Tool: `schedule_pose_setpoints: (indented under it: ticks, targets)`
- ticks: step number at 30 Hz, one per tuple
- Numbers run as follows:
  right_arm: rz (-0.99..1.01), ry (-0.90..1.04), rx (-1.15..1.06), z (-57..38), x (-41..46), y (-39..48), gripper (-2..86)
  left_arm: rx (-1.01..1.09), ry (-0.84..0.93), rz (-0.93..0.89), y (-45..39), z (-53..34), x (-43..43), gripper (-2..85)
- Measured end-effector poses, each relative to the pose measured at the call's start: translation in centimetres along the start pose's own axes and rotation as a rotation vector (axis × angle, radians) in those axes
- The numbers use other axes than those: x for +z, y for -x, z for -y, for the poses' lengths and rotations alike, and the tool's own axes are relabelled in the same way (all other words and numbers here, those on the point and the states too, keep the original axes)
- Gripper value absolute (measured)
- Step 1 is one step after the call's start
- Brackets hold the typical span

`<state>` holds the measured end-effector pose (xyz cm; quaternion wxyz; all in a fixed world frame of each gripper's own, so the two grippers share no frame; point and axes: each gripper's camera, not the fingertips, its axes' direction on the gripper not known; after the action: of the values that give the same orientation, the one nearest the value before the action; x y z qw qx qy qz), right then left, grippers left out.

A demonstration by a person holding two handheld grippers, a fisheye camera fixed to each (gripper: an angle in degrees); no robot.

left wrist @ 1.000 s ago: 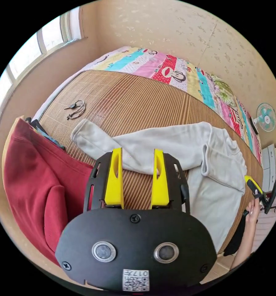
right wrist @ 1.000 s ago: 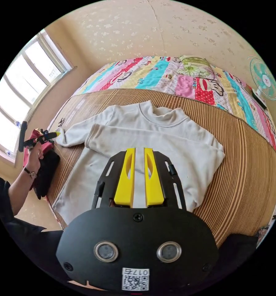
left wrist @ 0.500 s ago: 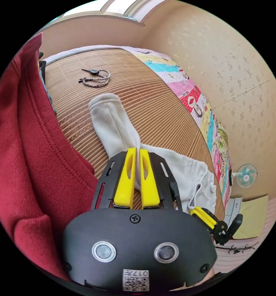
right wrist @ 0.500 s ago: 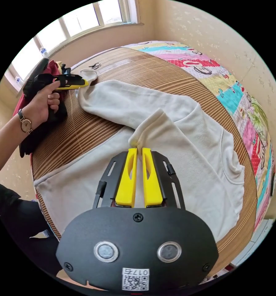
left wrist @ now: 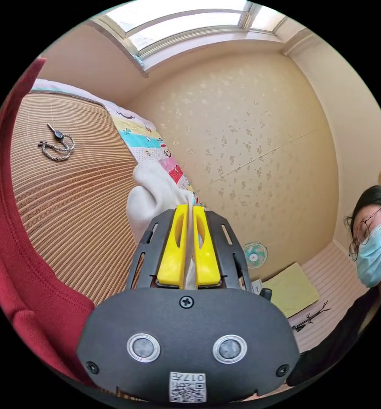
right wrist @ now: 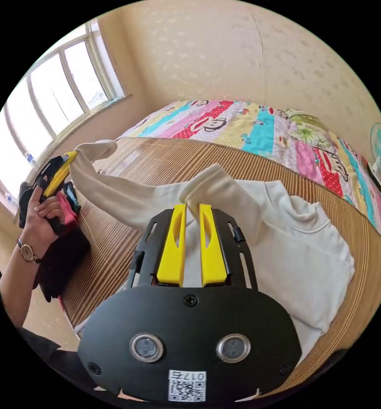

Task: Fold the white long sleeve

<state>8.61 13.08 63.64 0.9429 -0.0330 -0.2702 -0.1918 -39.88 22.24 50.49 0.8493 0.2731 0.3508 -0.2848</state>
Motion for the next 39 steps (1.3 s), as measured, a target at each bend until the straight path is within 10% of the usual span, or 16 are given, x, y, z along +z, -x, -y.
schedule_pose_setpoints:
  ticks: [10,18,29,39]
  targets:
    - [0.100,-0.238,0.394,-14.2,-12.9,-9.5,7.6,0.478,0.290,-0.301,-18.4,-4.4,11.6,0.2]
    - [0.055,-0.430,0.757,-26.2,-20.1,-19.3,9.3,0.583,1.024,-0.323,-27.2,-28.8,28.6,8.8]
    - [0.064,-0.427,0.790,-23.6,-18.5,-25.9,11.1,0.368,0.535,0.414,-19.4,-17.9,21.1,10.9]
    - [-0.296,-0.288,0.629,-16.8,-18.2,-22.9,3.8,0.430,0.593,0.770,-15.5,-19.0,28.5,14.6]
